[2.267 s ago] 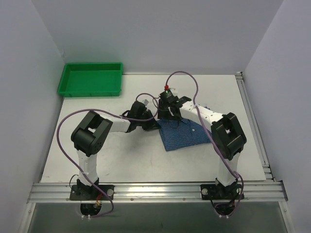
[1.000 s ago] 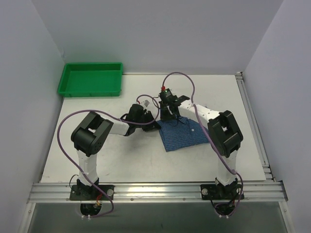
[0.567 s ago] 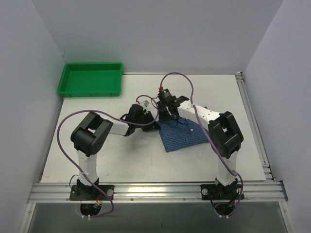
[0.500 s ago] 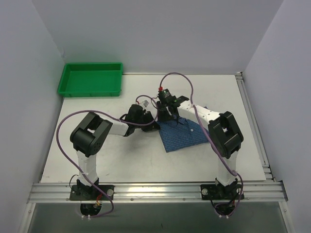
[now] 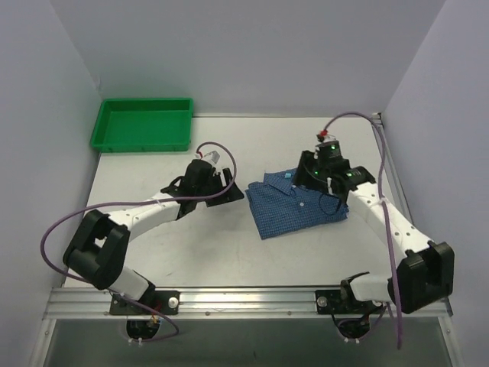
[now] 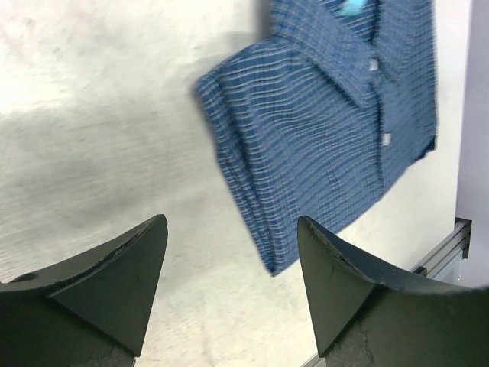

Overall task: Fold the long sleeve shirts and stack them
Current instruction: Neatly place the folded shirt to the corner

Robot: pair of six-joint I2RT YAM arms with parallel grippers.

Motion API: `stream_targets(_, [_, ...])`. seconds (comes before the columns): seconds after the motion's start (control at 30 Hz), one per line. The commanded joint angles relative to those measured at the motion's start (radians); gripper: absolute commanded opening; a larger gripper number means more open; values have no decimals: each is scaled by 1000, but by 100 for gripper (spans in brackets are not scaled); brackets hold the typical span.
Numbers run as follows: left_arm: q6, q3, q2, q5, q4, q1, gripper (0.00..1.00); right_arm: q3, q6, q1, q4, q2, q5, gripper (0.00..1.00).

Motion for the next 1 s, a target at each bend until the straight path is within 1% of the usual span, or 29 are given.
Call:
stream_targets(0.0, [48,107,-46,-85,-104,-56,78,-126,51,-123,-38,-55,-47,50])
stream_targets(0.03, [48,140,-26,-83,-102,-70,77,-184,58,-154,-27,-78,-64,50])
stream_targets(0.07, [48,173,33,-82,-102,-97,75,-215,65,-204,-9,-90,-81,49])
stream_targets(0.1, [48,256,72,-80,-102,-114,72,-244,73,-229,31,-104,-98,49])
stream_targets(0.13, [47,292,109,-79,-101,-127,69,-275,94,-249,49,-124,-123,49])
stream_targets(0.17, [44,330,187,-77,-101,-148,68,-325,102,-267,66,-133,-134,49])
stream_targets(0.23, [24,408,259,-68,-87,-160,64,-373,125,-321,117,-150,-160,49])
stream_targets(0.27, [15,421,320,-63,-83,-167,63,-414,133,-339,131,-153,-169,49])
stream_targets(0.3, [7,428,344,-66,-79,-170,62,-435,137,-378,155,-155,-178,49])
stream_targets(0.37, [-10,413,394,-88,-84,-170,61,-491,160,-413,175,-158,-183,49])
stream_targets(0.43, [-19,379,405,-111,-89,-164,61,-524,171,-477,200,-170,-184,49])
stream_targets(0.47, [-19,335,401,-131,-90,-160,61,-536,176,-488,203,-176,-192,49])
stream_targets(0.53, [-21,300,384,-141,-102,-145,61,-557,183,-505,204,-208,-200,49])
stream_targets(0.63, [-9,240,313,-152,-115,-130,61,-579,228,-508,197,-285,-206,52])
stream_targets(0.67, [1,234,269,-163,-125,-128,62,-586,245,-510,195,-307,-212,56])
stream_targets(0.7, [13,240,244,-172,-166,-127,65,-593,278,-510,185,-326,-219,70])
stream_targets(0.73, [42,249,221,-180,-194,-125,68,-614,304,-508,182,-363,-227,78])
stream_targets(0.77, [59,258,173,-186,-222,-122,70,-626,324,-508,181,-380,-238,83])
stream_targets(0.8, [77,281,146,-210,-281,-118,76,-640,346,-507,188,-394,-253,90])
stream_targets(0.87, [129,295,73,-230,-331,-95,79,-698,424,-496,215,-425,-293,93])
stream_targets(0.93, [171,295,22,-229,-386,-67,95,-741,503,-455,279,-436,-293,94])
stream_targets(0.97, [188,295,-25,-217,-404,-47,97,-778,533,-430,301,-433,-287,95])
